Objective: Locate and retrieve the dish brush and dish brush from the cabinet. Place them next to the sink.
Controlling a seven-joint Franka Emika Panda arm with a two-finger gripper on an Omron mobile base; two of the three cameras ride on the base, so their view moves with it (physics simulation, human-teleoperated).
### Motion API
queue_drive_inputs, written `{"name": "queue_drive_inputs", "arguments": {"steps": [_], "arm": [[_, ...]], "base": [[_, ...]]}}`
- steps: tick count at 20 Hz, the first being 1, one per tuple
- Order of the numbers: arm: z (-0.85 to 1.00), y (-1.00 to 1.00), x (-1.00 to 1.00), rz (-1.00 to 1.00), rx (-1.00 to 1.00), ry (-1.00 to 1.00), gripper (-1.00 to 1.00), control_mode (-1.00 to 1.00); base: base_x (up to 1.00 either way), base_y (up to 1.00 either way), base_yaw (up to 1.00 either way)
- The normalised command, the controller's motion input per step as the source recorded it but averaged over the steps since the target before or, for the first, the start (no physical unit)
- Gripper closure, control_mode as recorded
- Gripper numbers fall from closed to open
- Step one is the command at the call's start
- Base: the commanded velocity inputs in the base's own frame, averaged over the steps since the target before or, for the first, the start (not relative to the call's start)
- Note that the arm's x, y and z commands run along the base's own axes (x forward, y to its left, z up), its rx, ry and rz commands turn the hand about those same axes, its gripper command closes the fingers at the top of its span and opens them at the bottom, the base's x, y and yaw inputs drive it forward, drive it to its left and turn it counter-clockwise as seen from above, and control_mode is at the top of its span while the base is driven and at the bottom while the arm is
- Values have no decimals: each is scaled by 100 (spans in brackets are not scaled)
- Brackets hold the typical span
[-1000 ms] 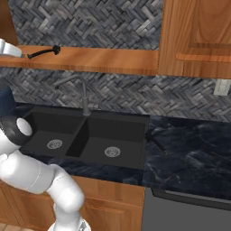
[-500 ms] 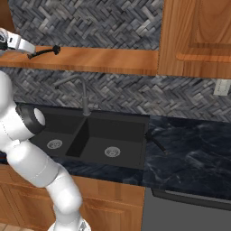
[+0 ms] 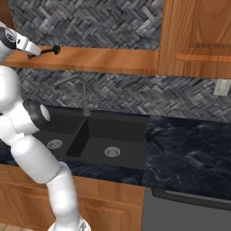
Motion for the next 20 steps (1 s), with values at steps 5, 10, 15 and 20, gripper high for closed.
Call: {"name": "queue_drive_inputs", "arguments": {"steps": [5,10,15,20], "arm": [[-1,31,40,-14,0,8,-100,-100],[9,26,37,-12,0,7,-100,-100],[3,21,38,-7,-2,16,-100,-100],[-15,28,31,0,-4,28,-100,-100]], "base": [[0,0,0],[0,0,0],[0,0,0],[0,0,0]]}}
